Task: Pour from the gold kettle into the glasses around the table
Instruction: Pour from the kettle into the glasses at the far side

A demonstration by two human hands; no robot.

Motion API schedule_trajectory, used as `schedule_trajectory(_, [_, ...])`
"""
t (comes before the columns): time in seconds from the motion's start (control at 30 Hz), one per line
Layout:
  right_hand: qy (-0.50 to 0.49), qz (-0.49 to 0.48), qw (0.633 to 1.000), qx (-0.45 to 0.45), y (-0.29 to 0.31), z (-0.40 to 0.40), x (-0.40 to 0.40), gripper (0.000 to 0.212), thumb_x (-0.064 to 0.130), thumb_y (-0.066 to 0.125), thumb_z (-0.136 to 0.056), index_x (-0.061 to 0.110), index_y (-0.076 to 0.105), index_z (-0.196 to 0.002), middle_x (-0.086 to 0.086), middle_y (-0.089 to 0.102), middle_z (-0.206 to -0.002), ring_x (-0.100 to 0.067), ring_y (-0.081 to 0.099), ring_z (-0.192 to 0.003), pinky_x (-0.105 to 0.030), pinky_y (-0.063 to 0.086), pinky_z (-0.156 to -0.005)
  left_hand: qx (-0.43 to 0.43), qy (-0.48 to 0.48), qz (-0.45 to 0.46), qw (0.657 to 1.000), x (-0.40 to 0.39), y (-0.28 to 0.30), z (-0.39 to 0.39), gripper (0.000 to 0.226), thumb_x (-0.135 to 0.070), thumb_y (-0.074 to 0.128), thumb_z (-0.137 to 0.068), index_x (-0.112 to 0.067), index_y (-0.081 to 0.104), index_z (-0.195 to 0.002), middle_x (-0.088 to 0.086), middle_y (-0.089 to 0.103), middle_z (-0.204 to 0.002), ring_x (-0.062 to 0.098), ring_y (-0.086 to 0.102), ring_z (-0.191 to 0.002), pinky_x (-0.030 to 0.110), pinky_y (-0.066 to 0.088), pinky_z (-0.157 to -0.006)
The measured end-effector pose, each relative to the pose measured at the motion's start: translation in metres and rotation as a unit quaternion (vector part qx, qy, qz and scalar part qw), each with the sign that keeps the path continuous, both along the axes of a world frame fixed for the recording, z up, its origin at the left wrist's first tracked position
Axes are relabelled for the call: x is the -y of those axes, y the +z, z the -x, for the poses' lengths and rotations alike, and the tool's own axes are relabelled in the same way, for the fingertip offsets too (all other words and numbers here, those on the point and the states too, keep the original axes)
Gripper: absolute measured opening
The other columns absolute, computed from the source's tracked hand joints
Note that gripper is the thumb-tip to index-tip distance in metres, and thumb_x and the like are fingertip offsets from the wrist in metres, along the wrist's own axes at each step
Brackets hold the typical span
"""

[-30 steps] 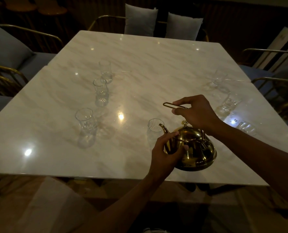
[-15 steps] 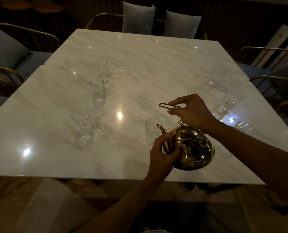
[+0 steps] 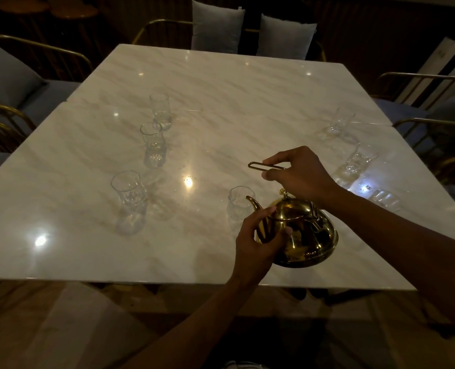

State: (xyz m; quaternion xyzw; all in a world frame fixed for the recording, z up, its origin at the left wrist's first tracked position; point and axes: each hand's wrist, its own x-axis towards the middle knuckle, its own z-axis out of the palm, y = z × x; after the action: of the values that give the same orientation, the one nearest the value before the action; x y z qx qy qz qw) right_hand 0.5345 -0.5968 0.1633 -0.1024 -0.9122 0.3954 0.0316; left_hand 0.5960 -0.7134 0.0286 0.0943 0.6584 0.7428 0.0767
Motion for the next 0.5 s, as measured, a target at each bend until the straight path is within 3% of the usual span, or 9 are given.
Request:
schedule_trajectory(0.37, [0.003,0.002,1.000,0.003,-0.0011,0.0058,0.0014,0.029,0.019,0.076,-0.079,0.016,0.073,-0.108,-0.002,0.069,-0.111,-0.025,0.069,-0.091,0.001,0.039,-0.047,-0.005,0.005,0.002,1.000,-0.0004,0.0003,0.0039,0.045,-0.025,0.076,-0.083,-0.022,0.061,-0.126,-0.006,0.062,-0.128,0.002,0.053,-0.121,0.001,0.041,-0.088])
schedule_trajectory(0.5, [0.007,-0.011,1.000,0.001,-0.0032,0.0080,0.0009,0.030,0.021,0.076,-0.079,0.017,0.073,-0.109,-0.002,0.067,-0.120,-0.016,0.064,-0.103,-0.009,0.039,-0.065,-0.007,0.005,0.012,1.000,-0.0004,0.0004,0.0049,0.044,-0.027,0.075,-0.083,-0.024,0.061,-0.125,-0.012,0.061,-0.126,-0.008,0.052,-0.118,0.000,0.040,-0.087])
